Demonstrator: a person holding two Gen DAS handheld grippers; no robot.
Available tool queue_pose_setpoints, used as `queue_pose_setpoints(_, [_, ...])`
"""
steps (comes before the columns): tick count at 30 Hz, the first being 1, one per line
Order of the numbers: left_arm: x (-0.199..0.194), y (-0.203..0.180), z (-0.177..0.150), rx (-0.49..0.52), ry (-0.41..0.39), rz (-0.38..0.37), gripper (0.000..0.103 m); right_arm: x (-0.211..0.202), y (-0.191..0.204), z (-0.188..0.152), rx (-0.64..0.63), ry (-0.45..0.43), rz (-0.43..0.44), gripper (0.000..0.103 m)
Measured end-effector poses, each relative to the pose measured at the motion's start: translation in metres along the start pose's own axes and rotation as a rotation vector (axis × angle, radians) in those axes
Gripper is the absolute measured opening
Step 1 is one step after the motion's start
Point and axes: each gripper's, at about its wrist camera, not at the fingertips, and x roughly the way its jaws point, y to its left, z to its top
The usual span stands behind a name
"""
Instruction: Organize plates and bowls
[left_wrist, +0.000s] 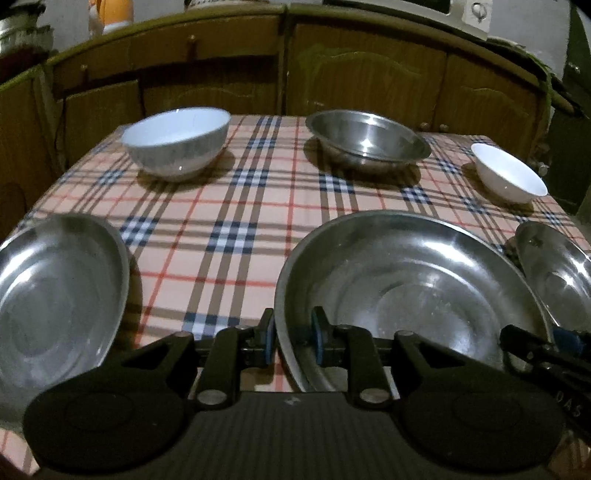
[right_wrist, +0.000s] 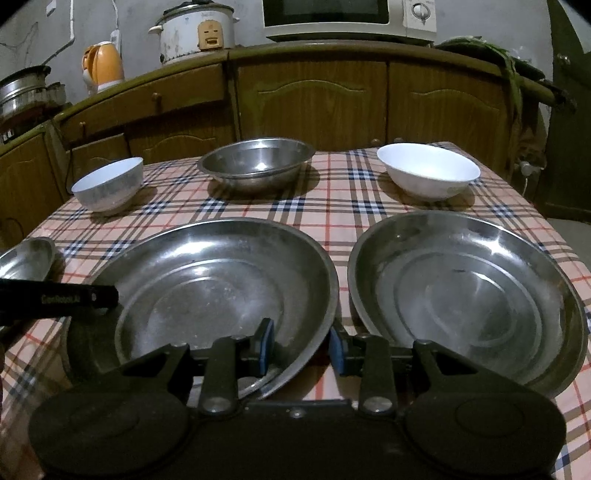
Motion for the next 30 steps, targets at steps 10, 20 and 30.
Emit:
queue_pose_setpoints(10, [-0.015, 0.006, -0.001, -0.018, 0.017, 0.044, 0.037, -0.02, -0.001, 0.006, -0.012, -0.047, -0.021, 0.054])
queue_pose_setpoints(20, [-0.039, -0.007, 0.004, -0.055, -0.018, 0.012, 0.043, -0.06, -0.028, 0.014, 0.028, -0.115, -0.049, 0.058])
queue_pose_setpoints(30, [-0.046, -0.077, 0.013, 0.049, -0.033, -0.128, 0.043, -0.081, -0.094, 0.01, 0.127, -0.131, -0.164, 0.061])
